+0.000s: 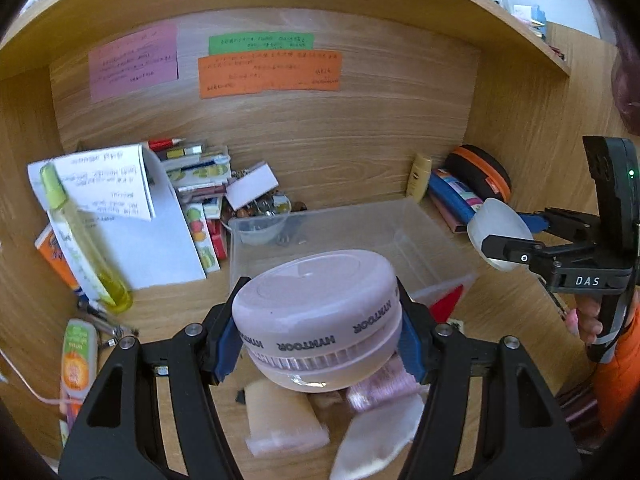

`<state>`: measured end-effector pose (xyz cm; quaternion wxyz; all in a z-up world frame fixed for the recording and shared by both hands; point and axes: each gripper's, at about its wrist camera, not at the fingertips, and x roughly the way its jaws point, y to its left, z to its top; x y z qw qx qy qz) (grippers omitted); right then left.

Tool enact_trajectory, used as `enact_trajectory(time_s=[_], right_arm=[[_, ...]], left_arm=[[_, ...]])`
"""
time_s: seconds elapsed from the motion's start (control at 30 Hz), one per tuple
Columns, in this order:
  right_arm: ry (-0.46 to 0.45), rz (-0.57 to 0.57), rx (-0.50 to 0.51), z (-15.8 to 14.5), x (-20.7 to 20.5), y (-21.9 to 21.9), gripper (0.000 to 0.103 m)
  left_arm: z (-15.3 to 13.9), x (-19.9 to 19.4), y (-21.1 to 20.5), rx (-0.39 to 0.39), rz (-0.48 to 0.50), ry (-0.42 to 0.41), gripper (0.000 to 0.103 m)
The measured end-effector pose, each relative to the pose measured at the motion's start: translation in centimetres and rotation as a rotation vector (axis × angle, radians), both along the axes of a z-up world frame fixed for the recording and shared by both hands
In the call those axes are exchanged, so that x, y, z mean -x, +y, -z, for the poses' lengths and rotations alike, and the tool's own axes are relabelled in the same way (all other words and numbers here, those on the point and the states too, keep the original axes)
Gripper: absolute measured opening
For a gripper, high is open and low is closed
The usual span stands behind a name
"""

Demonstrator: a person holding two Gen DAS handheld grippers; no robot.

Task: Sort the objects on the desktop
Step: 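Lower both held items into the clear box and open both tools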

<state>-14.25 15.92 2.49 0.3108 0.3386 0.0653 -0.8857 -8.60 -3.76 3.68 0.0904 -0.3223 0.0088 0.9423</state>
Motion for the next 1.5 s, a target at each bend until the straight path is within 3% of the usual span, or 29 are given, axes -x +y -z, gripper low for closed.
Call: enact_trajectory(time_s=[0.3,0.73,0.97,1.17,1.5], right_arm=[[-0.048,-0.028,0.006,-0.1,4.2,-1.6,0.063],[-0.129,-0.082,-0.094,3.2,8.8,-5.7,0.063],[-0.202,-0.139,-0.177,5.9,10.8,-8.1,0.063],[-0.214,-0.191,-0.282,7.8,11.4,-10.3,0.063],[-0.204,-0.186,-0.407,9.3,11.6,-11.3,0.061]], left_arm=[[0.2,5.1,-0.6,-0.003,0.020,-0.067,0.064],[4.4,12.2,-1.7,-0.038,0.031,-0.251,0.064],[6.9,14.3,-0.3,0.024,0.060,-0.322,0.064],[8.4,15.3,0.9,0.068,0.078,-0.365,0.064],[10.0,16.1,1.9,0.154,0.086,-0.420,0.064]])
